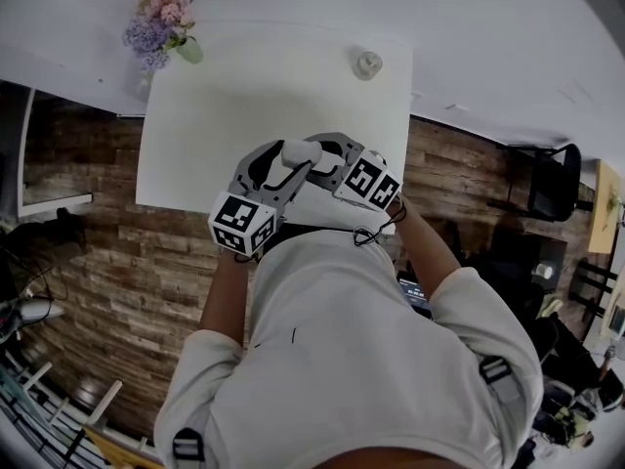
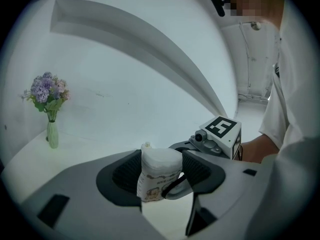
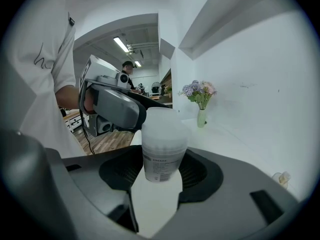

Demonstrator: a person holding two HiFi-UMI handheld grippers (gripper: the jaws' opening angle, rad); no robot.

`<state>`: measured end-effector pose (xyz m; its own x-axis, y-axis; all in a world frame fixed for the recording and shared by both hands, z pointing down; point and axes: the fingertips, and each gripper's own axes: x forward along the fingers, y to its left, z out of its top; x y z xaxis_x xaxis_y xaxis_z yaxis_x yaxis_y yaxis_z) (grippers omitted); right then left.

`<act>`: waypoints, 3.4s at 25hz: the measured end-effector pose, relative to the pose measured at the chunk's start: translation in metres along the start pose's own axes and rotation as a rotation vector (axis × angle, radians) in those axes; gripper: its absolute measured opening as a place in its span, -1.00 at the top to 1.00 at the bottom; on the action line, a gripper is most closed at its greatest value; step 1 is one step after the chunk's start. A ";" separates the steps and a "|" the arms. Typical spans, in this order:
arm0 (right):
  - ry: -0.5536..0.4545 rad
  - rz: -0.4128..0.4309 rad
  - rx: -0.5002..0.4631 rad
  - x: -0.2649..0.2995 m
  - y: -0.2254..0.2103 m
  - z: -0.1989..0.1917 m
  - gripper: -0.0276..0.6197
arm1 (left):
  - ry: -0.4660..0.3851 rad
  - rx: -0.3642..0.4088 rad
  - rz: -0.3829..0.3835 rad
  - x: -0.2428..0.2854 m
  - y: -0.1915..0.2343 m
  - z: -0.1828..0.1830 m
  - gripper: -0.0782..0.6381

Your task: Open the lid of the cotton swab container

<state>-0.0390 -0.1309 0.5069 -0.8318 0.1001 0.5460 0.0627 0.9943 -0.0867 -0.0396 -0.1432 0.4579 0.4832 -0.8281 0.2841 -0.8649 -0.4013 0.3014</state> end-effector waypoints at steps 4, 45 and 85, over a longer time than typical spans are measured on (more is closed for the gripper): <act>-0.005 -0.012 0.002 -0.002 -0.004 0.002 0.25 | -0.011 -0.027 0.008 0.002 0.001 0.003 0.04; -0.153 0.293 0.213 -0.017 0.020 0.013 0.27 | -0.069 0.050 -0.074 -0.016 -0.012 0.026 0.11; 0.075 0.108 -0.213 0.011 0.034 -0.012 0.32 | -0.104 -0.145 0.048 -0.003 0.028 0.028 0.14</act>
<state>-0.0398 -0.0954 0.5202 -0.7711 0.2010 0.6041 0.2707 0.9623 0.0253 -0.0692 -0.1629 0.4403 0.4188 -0.8839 0.2080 -0.8543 -0.3059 0.4202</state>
